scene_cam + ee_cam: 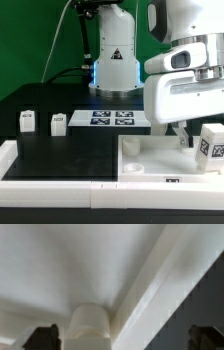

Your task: Assemble one leg

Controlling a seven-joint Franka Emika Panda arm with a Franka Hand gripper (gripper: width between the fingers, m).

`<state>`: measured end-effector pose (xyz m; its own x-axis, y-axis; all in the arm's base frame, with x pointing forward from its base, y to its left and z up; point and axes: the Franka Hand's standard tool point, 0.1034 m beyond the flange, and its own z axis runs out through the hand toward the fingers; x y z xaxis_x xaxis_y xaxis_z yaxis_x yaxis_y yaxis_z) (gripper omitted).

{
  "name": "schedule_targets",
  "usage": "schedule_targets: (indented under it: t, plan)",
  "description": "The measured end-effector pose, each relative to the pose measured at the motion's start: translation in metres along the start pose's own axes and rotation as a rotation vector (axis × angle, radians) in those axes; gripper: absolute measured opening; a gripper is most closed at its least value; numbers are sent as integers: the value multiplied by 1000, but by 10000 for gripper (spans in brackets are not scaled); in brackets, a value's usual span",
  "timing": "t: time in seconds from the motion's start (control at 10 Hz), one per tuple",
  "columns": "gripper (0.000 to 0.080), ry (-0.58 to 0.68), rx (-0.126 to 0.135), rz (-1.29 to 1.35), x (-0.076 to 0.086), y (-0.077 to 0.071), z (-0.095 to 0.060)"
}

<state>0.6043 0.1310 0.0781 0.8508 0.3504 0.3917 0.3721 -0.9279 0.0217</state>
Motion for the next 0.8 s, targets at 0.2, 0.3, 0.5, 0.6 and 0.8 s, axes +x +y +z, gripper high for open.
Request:
schedule_targets:
  t: [0.2, 0.3, 0.5, 0.6, 0.8]
  plan:
    - [649, 0, 0, 0, 0, 0, 0]
    - [649, 0, 0, 0, 0, 0, 0]
    - [649, 0, 0, 0, 0, 0, 0]
    - [649, 0, 0, 0, 0, 0, 0]
    - [649, -200, 44, 26, -30, -5, 11]
